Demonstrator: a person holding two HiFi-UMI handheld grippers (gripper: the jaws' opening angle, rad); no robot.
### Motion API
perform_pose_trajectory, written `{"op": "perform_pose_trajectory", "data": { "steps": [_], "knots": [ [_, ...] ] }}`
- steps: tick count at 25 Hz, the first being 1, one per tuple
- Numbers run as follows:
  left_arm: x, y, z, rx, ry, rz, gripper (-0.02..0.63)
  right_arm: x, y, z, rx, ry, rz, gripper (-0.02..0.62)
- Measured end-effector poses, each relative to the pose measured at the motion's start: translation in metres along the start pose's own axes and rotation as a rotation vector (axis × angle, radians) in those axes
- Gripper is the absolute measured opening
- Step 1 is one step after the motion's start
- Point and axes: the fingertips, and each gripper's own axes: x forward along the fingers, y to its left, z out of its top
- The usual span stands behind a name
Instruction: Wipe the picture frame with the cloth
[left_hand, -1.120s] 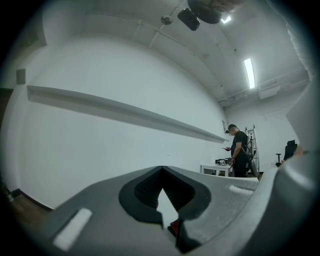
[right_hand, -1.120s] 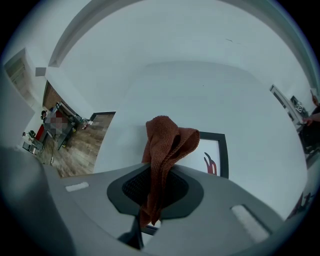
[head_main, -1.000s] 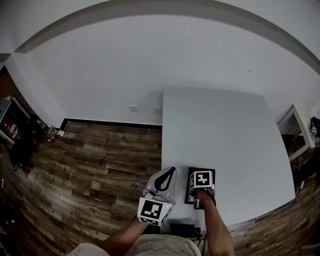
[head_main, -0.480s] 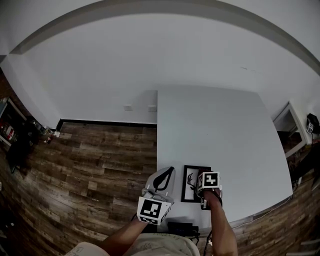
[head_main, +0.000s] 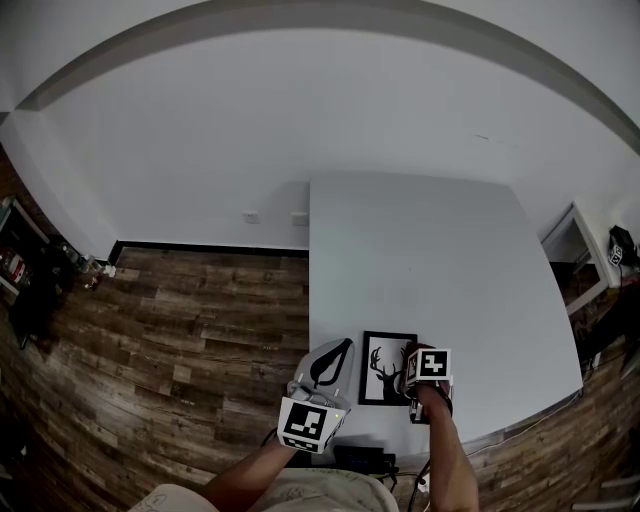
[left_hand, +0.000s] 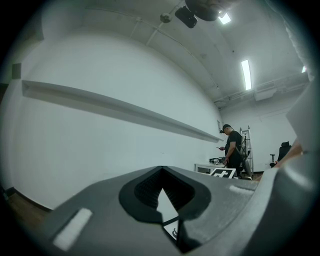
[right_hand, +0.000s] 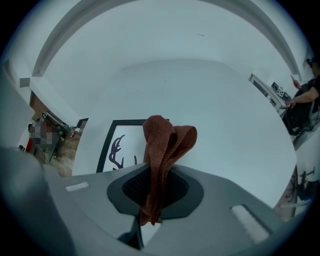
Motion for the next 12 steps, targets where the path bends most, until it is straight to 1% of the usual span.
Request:
{"op": "perform_pose_trajectory", "data": {
  "steps": [3,7,9,12],
  "knots": [
    [-0.001,0.001,0.0,-0.003,0.002,0.006,0.0,-0.001,0.0,0.001,-0.008,-0.006,-0.002,0.058],
    [-0.004,0.006,-0.001,-0.003,0.003,0.017,0.0,-0.015,0.01,0.009,-0.049,-0.056,0.005,0.058],
    [-0.004,0.008,-0.002,-0.013,0.005,0.019,0.0,-0.026,0.023,0.015,-0.071,-0.084,0.028,0.058],
    [-0.004,0.009,-0.003,-0.017,0.005,0.02,0.0,-0.041,0.048,0.02,-0.098,-0.102,0.094,0.058]
  ]
}}
